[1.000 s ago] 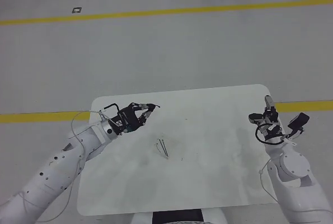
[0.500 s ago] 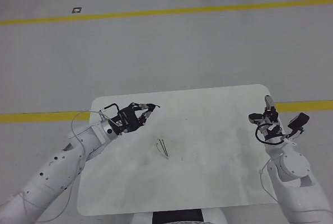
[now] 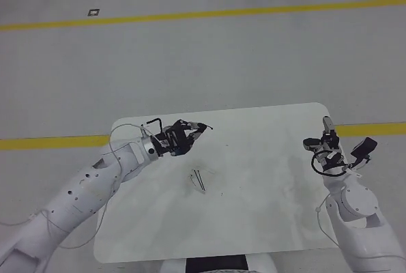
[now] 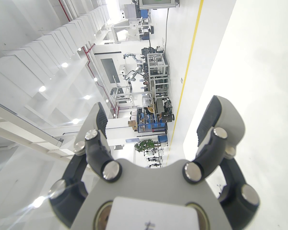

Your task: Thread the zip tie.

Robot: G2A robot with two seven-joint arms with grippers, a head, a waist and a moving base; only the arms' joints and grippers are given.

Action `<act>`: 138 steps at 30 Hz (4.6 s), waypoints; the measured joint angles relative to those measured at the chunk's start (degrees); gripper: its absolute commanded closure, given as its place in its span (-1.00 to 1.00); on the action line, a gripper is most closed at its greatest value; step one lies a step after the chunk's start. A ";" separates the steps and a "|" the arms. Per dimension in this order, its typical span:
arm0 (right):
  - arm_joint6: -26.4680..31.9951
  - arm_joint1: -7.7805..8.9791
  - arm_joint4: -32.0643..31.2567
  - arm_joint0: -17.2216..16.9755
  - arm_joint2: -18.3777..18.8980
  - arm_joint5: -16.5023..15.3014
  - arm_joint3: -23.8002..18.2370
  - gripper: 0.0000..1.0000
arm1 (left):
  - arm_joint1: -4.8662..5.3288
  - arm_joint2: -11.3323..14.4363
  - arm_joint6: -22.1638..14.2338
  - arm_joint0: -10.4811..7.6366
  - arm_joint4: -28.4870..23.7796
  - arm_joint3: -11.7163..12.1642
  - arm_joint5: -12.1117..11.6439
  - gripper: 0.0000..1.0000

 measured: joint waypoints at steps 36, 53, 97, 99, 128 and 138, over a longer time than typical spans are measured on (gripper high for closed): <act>33.89 0.71 0.86 8.38 -9.38 12.05 -5.71 -1.00 | -0.90 5.95 4.27 -4.47 0.00 2.96 0.86 1.00; 36.12 0.59 12.19 11.91 -12.77 19.48 -4.19 -1.00 | -1.02 9.75 7.23 -6.88 0.00 5.00 2.15 1.00; 28.55 -0.41 12.21 17.50 -21.95 16.02 -2.84 0.44 | -1.02 9.75 7.23 -6.89 0.00 5.00 2.15 1.00; 28.64 -0.41 12.04 17.50 -22.02 16.07 -2.83 0.42 | -1.02 9.75 7.23 -6.89 0.00 5.00 2.15 1.00; 27.72 -0.61 10.14 17.74 -23.05 16.19 -3.38 0.76 | -1.02 9.75 7.23 -6.89 0.00 5.00 2.15 1.00; 27.42 -0.65 9.37 17.78 -23.24 16.21 -3.46 0.74 | -1.02 9.75 7.23 -6.89 0.00 5.00 2.15 1.00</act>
